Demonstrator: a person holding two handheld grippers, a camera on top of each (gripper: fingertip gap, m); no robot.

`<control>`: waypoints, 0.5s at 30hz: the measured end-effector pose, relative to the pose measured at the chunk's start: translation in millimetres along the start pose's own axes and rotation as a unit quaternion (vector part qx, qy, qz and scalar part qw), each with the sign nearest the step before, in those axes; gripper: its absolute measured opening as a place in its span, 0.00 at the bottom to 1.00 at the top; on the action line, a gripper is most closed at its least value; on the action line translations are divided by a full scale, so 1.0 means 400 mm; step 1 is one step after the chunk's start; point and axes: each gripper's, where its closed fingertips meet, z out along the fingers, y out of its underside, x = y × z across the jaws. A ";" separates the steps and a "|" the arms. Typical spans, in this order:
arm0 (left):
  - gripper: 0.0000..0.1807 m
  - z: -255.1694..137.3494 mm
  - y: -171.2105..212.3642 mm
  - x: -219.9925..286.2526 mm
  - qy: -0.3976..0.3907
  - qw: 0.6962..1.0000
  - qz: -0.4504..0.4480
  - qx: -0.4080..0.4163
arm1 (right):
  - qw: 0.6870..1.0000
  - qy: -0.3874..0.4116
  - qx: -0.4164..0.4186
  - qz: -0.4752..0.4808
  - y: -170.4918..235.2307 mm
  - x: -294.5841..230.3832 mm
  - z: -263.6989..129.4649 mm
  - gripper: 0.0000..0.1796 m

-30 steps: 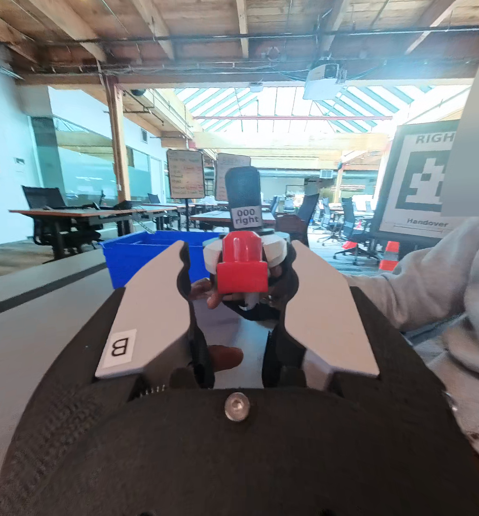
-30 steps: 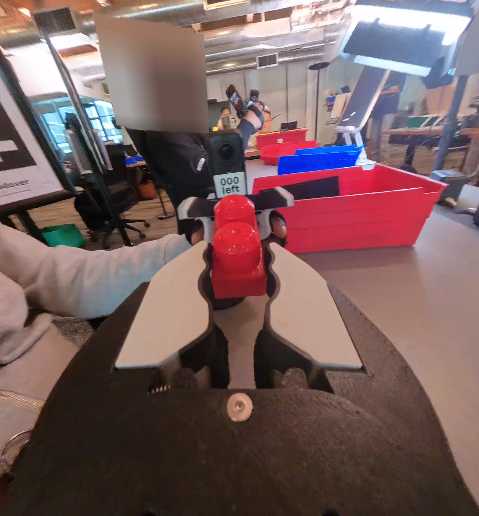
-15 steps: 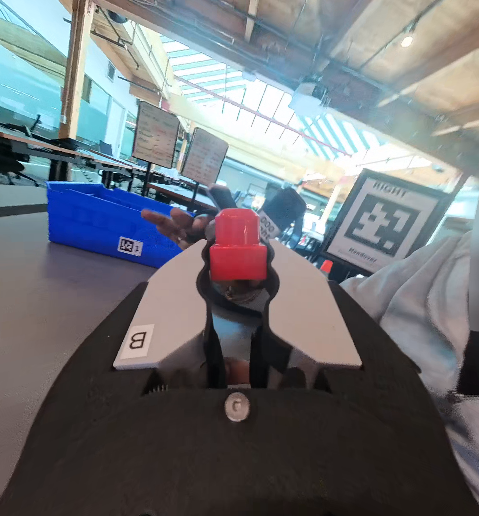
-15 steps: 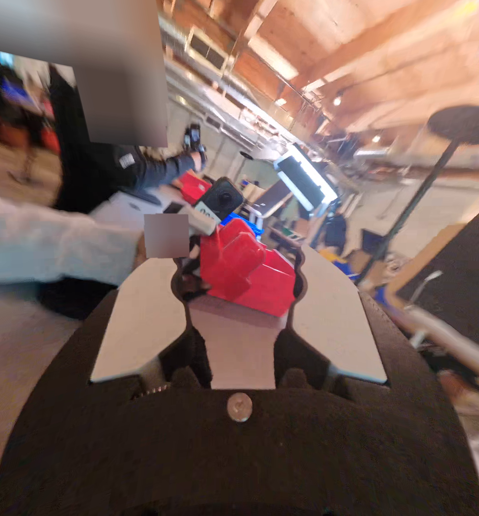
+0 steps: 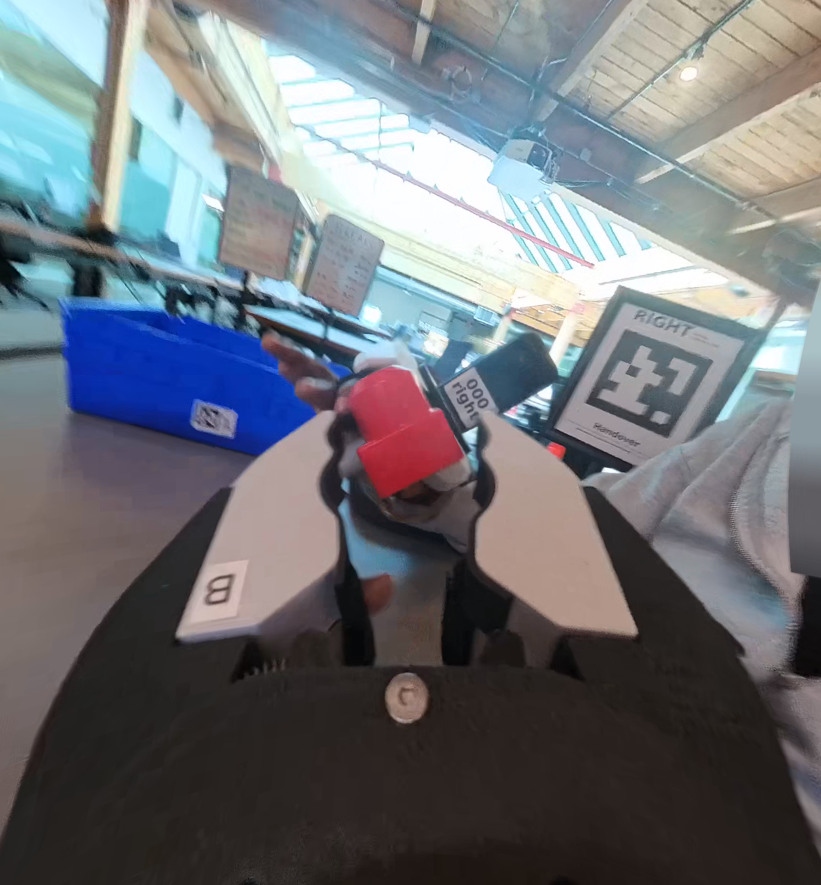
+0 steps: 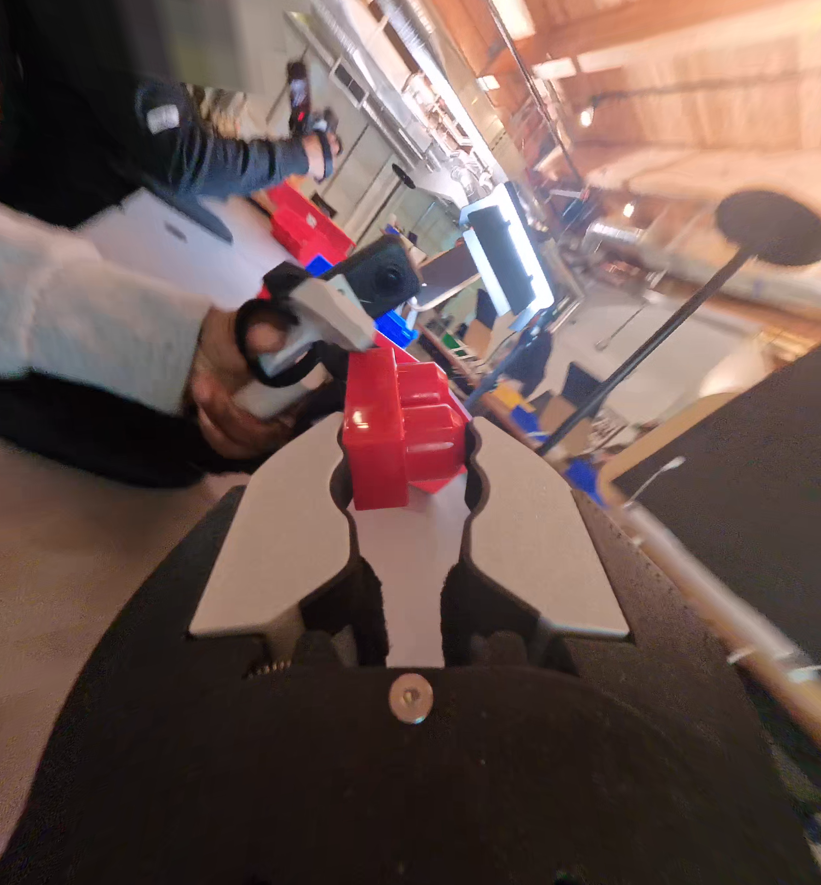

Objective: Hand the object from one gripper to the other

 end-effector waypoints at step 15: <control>0.37 0.018 0.006 0.012 -0.027 0.987 0.157 0.005 | 0.927 -0.134 0.010 0.351 0.000 -0.018 -0.016 0.25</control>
